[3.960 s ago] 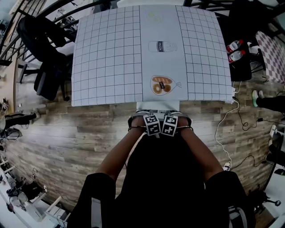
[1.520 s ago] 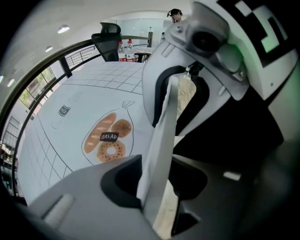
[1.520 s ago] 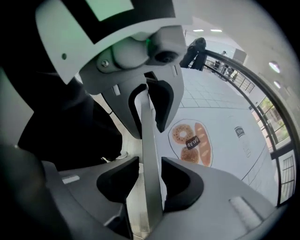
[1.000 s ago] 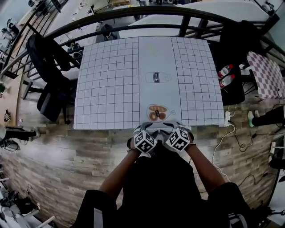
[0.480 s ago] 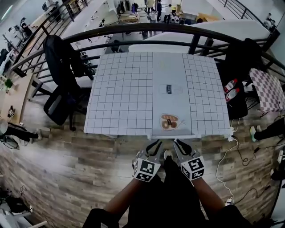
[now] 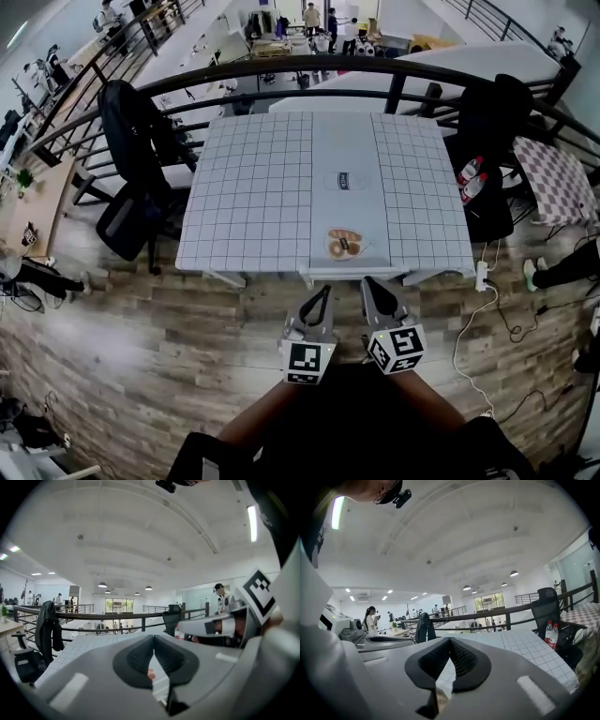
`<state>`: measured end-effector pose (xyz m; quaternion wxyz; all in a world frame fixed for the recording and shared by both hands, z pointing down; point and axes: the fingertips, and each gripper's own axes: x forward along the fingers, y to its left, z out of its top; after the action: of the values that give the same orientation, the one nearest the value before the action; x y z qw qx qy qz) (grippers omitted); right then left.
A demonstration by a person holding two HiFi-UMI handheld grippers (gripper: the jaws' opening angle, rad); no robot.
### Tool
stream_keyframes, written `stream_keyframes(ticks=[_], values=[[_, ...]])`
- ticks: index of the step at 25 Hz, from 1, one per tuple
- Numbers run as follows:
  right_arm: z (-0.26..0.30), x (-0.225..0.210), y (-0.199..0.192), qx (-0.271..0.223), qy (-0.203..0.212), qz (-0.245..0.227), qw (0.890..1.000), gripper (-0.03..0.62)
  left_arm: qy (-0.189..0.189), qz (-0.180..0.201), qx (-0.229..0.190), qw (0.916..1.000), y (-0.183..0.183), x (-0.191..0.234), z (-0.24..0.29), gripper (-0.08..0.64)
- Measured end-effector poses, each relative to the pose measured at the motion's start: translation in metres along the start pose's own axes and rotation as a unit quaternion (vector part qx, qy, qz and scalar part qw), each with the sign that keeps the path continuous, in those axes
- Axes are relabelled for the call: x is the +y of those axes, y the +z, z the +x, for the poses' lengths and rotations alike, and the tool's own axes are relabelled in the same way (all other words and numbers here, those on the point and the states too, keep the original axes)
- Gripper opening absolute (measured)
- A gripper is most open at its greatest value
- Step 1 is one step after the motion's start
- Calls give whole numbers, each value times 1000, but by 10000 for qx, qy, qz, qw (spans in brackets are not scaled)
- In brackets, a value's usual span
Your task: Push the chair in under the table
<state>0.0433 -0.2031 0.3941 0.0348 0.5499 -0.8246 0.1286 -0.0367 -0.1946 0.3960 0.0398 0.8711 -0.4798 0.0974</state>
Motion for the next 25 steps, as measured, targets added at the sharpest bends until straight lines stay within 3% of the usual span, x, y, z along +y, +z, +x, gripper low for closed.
stream_keyframes(ticks=[5, 11, 16, 25], values=[[-14, -5, 8, -338, -139, -226, 9991, -2, 155, 286, -335, 9989, 16, -18, 4, 11], [-19, -9, 15, -410, -73, -462, 9981, -2, 83, 474, -475, 9977, 27, -32, 10, 11], [-18, -5, 23, -537, -106, -660, 9963, -2, 7, 372, -522, 9979, 27, -29, 12, 11], [-14, -1, 44, -898, -351, -896, 9913, -3, -179, 603, -770, 9950, 41, -26, 15, 11]])
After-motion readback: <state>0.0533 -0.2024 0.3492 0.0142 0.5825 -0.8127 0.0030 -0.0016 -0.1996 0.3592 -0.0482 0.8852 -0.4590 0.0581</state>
